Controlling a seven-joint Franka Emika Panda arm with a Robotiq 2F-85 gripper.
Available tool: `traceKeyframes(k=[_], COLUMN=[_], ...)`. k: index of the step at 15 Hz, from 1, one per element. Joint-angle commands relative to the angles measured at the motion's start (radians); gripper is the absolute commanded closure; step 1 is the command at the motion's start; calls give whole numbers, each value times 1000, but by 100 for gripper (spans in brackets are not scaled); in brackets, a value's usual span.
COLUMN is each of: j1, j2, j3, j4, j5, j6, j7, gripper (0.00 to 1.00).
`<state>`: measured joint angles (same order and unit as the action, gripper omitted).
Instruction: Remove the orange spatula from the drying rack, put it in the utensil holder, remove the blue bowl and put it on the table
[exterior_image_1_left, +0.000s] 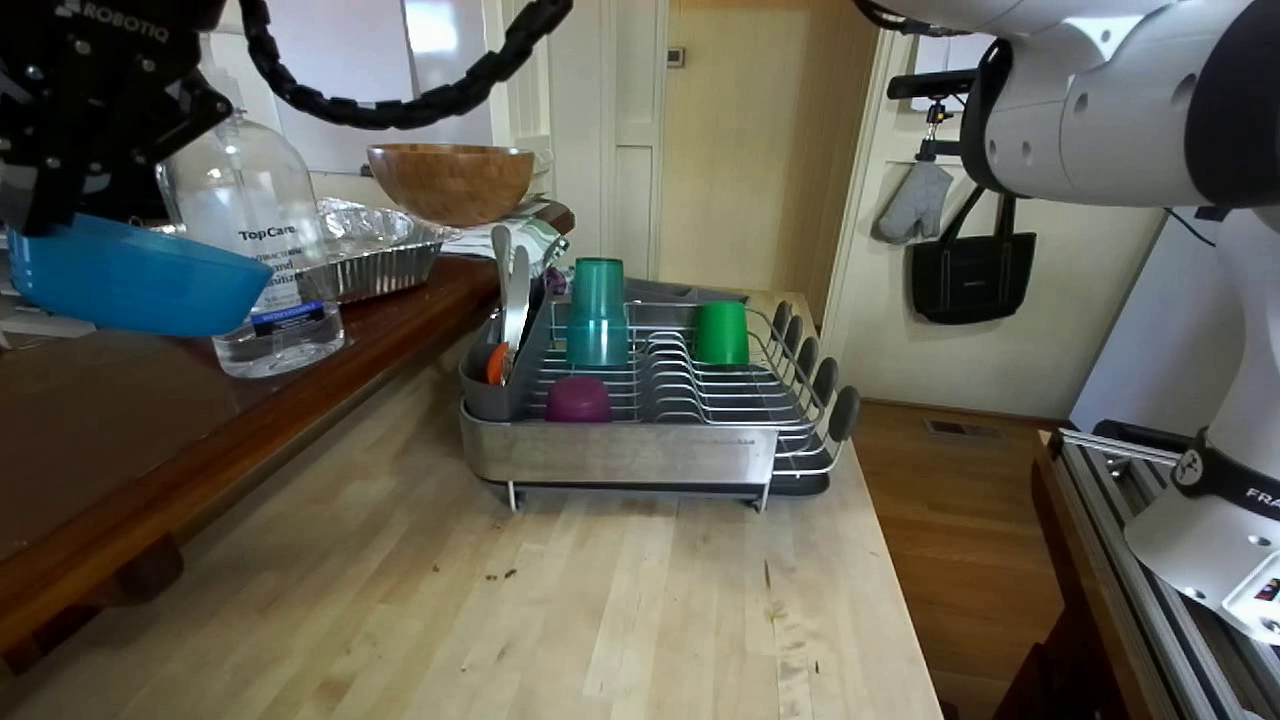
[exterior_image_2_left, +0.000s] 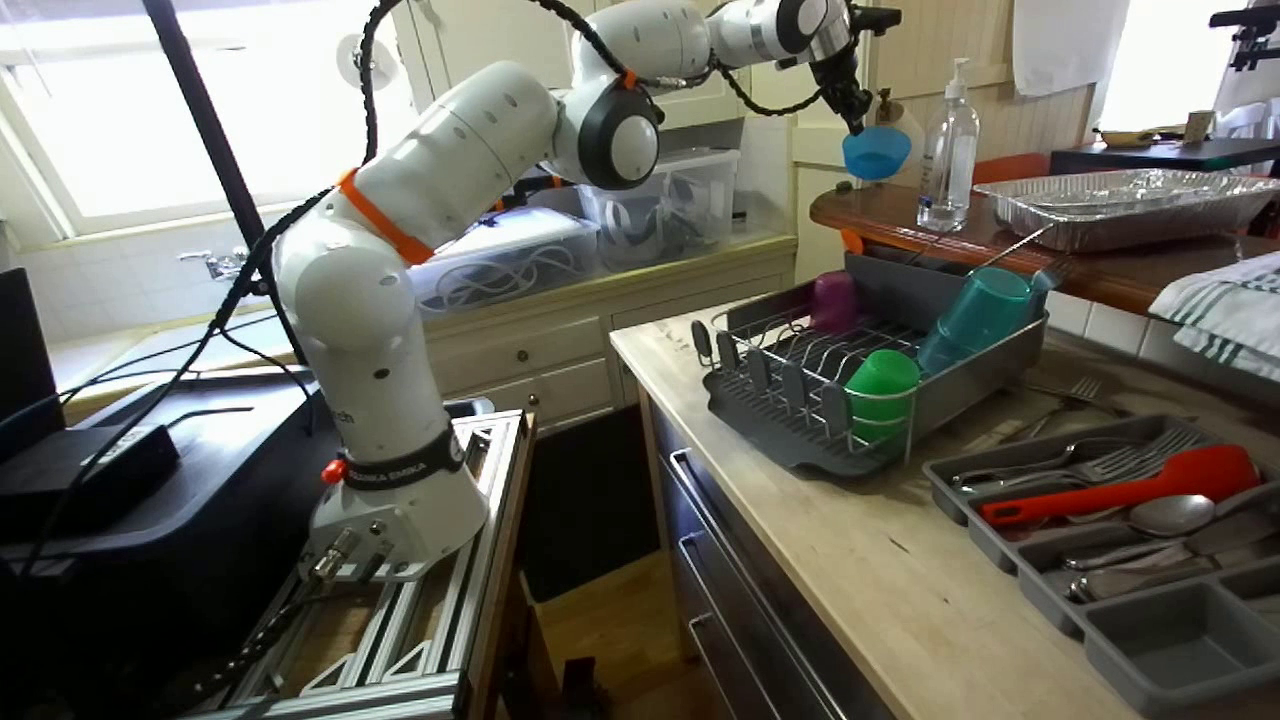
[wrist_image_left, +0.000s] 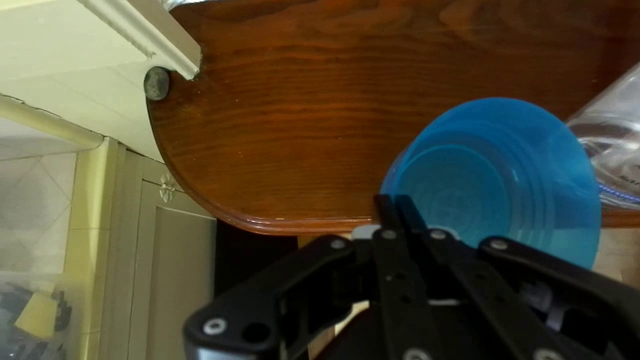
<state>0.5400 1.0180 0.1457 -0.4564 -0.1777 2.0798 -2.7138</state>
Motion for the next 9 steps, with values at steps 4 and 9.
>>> traceKeyframes(k=[4,9], j1=[8,-2], j2=[15,60], j3=[-33,-20], j4=[9,28], j5=[-5,14], j6=[-20,13], j7=[-6,-27], gripper=[99,99])
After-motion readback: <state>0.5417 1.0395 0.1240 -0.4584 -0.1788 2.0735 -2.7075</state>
